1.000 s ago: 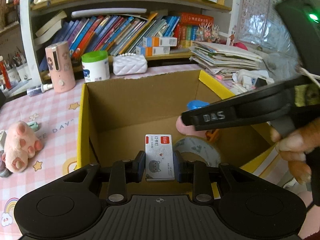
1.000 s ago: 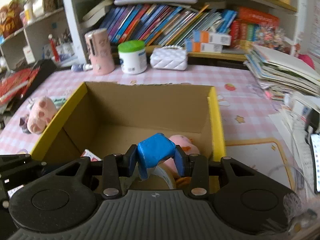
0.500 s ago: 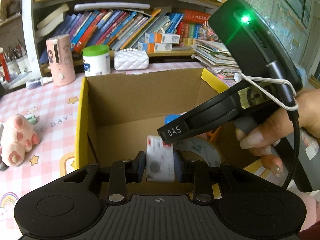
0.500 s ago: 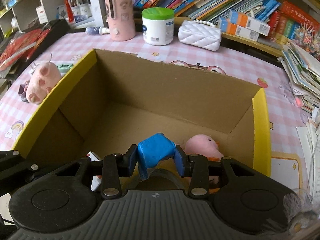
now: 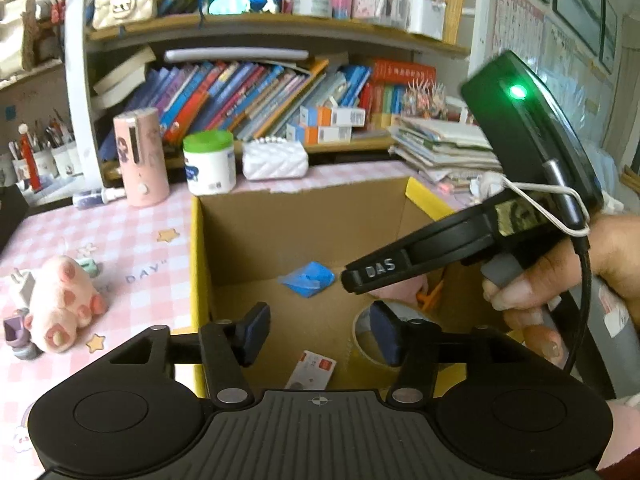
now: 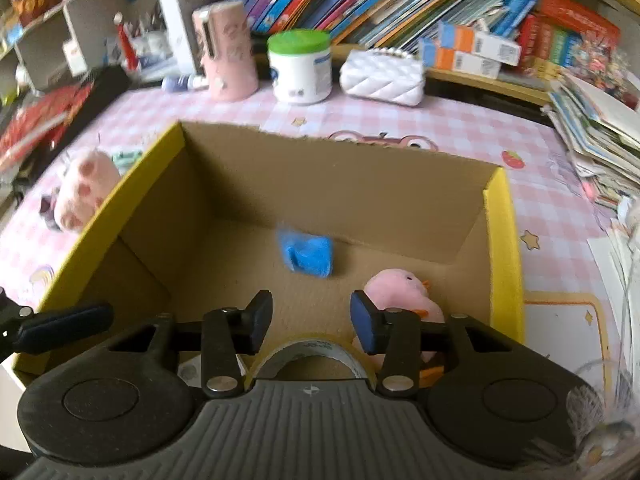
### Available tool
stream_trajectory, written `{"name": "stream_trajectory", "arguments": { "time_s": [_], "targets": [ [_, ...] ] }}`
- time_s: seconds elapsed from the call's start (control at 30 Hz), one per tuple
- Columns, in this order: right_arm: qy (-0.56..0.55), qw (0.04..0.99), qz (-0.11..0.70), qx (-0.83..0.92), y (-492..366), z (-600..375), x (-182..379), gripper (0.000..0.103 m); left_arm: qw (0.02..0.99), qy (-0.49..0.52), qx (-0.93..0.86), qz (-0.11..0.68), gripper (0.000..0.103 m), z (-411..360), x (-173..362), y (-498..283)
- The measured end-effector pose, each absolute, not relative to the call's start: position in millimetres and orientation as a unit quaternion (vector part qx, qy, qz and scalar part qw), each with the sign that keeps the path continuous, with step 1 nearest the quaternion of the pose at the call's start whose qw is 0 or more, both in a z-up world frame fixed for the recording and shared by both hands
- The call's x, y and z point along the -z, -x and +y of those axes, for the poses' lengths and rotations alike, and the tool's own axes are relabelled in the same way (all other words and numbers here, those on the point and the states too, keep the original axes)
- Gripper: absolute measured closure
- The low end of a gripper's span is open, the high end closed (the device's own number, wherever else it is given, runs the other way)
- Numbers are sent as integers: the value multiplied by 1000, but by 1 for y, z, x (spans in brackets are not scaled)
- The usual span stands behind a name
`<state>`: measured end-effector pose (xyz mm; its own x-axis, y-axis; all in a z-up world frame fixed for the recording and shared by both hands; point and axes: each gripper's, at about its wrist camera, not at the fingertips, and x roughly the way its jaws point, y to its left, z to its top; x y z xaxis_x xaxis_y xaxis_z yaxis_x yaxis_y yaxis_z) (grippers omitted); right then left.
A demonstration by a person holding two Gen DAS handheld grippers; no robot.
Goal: Organize objects
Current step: 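Lower both grippers into the yellow box and open them to release the items, then withdraw both open grippers from the box back toward the remaining objects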
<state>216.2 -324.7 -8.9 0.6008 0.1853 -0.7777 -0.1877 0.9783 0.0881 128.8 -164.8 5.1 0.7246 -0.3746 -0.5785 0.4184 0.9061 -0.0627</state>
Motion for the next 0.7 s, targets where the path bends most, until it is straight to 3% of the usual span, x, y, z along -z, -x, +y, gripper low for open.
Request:
{"name": "stream_trajectory", "arguments": {
  "time_s": [0.7],
  "targets": [
    [-42, 957, 281, 59, -87, -335, -33, 56, 950, -2, 183, 253, 29, -110, -24, -68]
  ]
}}
